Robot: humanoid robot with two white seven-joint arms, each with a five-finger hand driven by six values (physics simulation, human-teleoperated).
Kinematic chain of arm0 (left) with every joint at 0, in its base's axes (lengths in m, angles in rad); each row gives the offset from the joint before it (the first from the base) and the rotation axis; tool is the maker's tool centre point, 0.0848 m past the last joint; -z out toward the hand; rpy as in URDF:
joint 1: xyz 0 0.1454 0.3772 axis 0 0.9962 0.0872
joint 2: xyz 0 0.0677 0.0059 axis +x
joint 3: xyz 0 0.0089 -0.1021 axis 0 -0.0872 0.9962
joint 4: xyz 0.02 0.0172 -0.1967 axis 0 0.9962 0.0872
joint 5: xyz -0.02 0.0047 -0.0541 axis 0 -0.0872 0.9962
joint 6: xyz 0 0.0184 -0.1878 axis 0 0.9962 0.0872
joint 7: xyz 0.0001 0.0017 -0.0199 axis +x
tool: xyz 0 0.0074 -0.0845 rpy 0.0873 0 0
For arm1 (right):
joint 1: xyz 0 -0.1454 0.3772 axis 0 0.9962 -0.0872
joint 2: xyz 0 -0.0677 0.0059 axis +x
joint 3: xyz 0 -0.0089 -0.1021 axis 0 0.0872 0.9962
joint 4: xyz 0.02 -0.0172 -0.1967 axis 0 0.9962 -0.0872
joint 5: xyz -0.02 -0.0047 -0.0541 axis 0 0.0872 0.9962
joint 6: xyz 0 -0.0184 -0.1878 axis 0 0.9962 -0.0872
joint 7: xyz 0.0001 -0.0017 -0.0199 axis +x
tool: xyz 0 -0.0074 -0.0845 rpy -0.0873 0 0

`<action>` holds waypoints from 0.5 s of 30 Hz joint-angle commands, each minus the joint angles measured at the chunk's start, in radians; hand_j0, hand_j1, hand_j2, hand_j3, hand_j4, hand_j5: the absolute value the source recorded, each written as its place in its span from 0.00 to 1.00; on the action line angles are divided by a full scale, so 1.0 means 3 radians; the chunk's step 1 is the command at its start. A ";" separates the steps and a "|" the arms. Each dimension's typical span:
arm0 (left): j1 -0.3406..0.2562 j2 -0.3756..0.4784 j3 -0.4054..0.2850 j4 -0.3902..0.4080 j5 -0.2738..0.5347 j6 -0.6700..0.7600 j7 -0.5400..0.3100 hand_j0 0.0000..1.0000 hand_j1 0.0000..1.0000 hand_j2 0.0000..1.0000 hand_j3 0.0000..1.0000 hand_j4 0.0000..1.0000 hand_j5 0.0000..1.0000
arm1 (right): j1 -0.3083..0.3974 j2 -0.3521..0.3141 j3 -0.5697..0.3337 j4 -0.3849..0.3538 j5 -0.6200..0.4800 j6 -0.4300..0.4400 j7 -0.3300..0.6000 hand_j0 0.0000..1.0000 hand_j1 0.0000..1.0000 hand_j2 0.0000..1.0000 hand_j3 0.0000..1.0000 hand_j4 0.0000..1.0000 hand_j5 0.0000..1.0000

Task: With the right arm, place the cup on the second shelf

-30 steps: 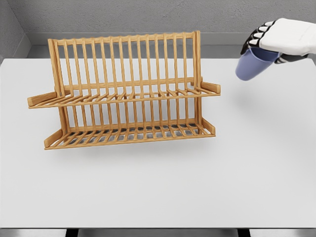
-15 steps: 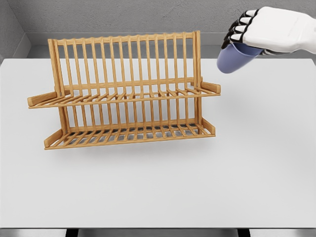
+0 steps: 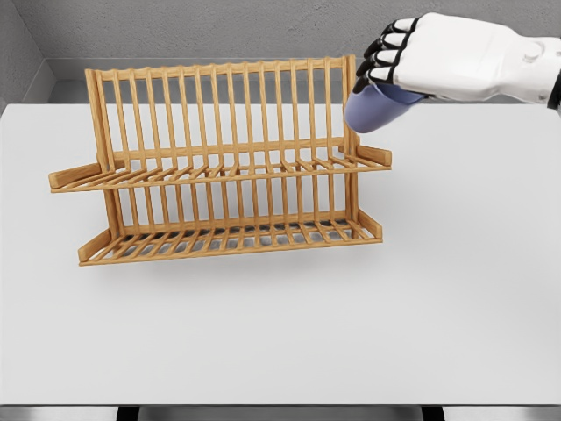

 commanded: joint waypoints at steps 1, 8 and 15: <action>0.0000 0.0000 0.0000 0.0000 0.0001 0.0000 -0.0001 1.00 1.00 1.00 1.00 1.00 1.00 | 0.0000 0.0079 0.0013 -0.0002 -0.0010 0.0009 -0.0002 0.75 0.75 0.75 0.75 0.75 0.75; 0.0000 0.0000 0.0000 0.0000 0.0001 0.0000 -0.0001 1.00 1.00 1.00 1.00 1.00 1.00 | 0.0036 0.0135 0.0090 -0.0002 -0.0010 0.0009 -0.0002 0.75 0.75 0.75 0.75 0.75 0.75; 0.0000 0.0000 0.0000 0.0000 0.0001 0.0000 -0.0001 1.00 1.00 1.00 1.00 1.00 1.00 | 0.0046 0.0135 0.0233 -0.0002 -0.0010 0.0009 -0.0002 0.76 0.76 0.76 0.76 0.76 0.76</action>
